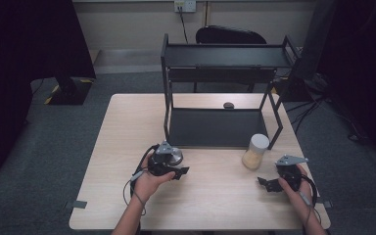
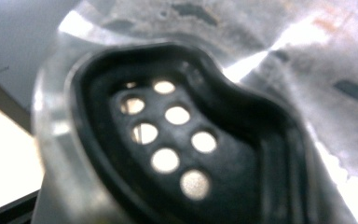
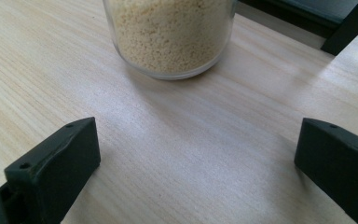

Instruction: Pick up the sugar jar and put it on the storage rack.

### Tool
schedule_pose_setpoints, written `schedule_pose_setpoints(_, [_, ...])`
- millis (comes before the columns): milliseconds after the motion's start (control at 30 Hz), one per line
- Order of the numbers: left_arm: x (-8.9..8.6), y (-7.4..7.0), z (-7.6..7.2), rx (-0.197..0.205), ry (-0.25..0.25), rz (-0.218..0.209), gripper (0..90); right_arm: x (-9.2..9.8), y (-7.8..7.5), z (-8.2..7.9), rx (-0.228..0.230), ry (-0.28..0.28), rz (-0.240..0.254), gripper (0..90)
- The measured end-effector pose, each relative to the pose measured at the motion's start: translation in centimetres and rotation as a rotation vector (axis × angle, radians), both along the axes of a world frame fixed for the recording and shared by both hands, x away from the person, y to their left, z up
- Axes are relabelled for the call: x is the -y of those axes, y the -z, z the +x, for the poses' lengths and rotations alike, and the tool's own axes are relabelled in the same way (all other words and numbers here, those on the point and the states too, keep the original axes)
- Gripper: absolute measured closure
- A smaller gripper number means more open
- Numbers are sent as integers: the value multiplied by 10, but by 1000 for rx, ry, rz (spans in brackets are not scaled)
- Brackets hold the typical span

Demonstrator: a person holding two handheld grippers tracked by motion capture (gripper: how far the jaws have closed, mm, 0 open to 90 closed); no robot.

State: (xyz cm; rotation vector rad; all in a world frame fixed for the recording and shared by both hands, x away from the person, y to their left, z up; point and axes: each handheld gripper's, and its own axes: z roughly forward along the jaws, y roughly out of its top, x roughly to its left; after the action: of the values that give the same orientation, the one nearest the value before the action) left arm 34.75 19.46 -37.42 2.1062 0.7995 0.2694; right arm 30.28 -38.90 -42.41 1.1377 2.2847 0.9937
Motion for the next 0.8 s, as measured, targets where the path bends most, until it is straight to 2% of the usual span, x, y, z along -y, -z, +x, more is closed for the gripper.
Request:
schedule_pose_setpoints(300, [11, -9, 17, -5, 18, -11, 296, 0, 0, 0, 0, 0, 0, 0])
schedule_pose_setpoints(800, [20, -26, 35, 2, 11, -19, 296, 0, 0, 0, 0, 0, 0, 0])
